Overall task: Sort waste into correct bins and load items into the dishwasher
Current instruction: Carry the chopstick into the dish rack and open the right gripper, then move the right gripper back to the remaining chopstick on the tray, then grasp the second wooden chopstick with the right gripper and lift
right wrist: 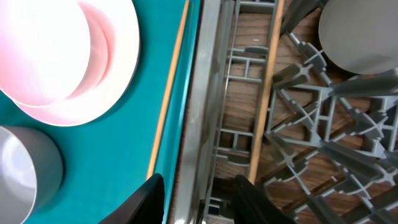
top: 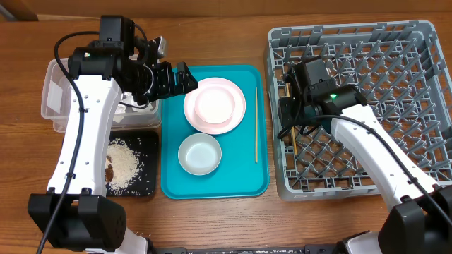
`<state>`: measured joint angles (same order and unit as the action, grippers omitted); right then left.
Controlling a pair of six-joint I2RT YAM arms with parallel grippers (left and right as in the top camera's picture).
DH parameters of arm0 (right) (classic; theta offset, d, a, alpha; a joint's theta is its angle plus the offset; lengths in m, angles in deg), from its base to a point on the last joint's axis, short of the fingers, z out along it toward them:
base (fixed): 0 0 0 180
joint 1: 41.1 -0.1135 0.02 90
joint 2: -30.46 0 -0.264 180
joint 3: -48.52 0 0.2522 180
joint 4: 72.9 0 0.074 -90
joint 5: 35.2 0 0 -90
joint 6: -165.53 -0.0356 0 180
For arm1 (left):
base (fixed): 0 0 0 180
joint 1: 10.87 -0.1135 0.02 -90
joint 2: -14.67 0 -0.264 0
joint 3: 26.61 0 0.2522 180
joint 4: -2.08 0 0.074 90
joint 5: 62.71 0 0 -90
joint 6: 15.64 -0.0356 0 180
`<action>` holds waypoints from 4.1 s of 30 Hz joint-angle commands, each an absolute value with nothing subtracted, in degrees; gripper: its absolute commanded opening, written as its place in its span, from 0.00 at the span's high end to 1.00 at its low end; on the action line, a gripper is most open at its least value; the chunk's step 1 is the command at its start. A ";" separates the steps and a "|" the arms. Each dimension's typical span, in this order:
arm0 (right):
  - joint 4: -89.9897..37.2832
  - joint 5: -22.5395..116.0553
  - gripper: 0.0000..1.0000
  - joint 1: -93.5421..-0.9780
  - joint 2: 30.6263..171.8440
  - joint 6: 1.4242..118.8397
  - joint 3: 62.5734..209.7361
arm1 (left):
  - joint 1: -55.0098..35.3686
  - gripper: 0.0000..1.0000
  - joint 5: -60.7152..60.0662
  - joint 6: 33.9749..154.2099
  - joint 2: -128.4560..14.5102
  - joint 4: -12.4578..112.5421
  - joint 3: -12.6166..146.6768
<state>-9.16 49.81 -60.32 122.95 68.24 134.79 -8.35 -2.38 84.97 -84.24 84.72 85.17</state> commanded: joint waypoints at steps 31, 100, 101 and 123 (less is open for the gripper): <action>-14.52 46.94 0.96 -60.36 128.87 63.28 134.61 | -8.26 0.00 -2.07 85.54 -84.55 84.54 85.56; -16.33 72.08 0.61 -79.38 142.03 38.80 138.72 | -8.26 0.00 -2.07 85.54 -84.55 84.54 85.56; -16.24 72.08 0.61 -78.92 142.03 38.80 138.72 | -8.26 0.00 -2.07 85.54 -84.55 84.54 85.56; -17.12 68.67 0.61 -76.23 145.35 39.96 138.72 | -8.26 0.00 -2.05 85.54 -84.55 84.54 85.56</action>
